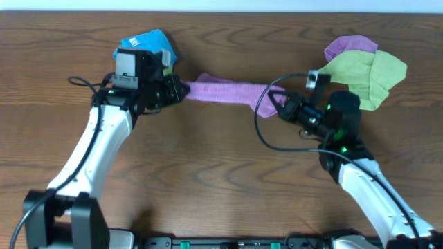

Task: Fold the cloth
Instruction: 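Lift the purple cloth with both grippers and pull it away from the robot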

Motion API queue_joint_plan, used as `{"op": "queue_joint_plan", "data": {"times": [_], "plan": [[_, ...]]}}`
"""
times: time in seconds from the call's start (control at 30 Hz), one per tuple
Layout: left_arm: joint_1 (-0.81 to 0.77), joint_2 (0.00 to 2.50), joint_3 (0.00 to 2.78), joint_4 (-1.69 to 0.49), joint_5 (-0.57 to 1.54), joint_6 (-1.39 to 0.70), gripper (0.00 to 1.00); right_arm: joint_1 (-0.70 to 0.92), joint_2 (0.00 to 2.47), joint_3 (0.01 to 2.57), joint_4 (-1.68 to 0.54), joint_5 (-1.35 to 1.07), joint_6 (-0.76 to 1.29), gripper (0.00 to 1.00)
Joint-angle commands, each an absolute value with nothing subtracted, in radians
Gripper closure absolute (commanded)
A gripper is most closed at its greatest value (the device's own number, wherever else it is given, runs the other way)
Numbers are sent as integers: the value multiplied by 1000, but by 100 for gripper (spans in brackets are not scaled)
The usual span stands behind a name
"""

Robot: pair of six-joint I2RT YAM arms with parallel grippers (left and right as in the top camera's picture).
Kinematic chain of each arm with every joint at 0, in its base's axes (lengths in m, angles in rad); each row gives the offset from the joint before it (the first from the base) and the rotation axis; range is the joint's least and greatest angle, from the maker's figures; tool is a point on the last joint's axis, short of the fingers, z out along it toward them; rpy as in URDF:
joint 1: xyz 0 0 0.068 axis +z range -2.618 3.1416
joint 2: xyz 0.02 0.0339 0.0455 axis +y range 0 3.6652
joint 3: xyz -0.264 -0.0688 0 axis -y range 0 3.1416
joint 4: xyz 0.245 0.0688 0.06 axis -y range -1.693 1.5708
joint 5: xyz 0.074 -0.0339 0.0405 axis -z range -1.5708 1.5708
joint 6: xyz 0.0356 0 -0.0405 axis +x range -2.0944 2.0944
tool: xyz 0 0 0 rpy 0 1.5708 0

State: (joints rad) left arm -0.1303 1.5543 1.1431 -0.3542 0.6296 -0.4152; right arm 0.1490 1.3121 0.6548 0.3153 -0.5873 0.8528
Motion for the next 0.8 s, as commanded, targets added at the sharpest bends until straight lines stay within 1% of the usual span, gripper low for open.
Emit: {"op": "queue_joint_plan", "data": {"times": [0.0, 0.17, 0.27, 0.53, 0.77], "plan": [[-118, 1496, 1148, -301, 629, -517, 94, 136, 1310, 739, 280, -532, 828, 99], [-118, 1498, 1154, -177, 628, -580, 94, 136, 1349, 852, 187, -458, 761, 99], [-118, 1520, 1154, -110, 624, -597, 94, 129, 1404, 910, 178, -451, 745, 99], [-118, 1631, 1180, 101, 568, -654, 94, 90, 1647, 1134, 174, -452, 700, 99], [-118, 1805, 1377, 127, 582, -650, 94, 66, 1814, 1368, 97, -452, 663, 99]]}}
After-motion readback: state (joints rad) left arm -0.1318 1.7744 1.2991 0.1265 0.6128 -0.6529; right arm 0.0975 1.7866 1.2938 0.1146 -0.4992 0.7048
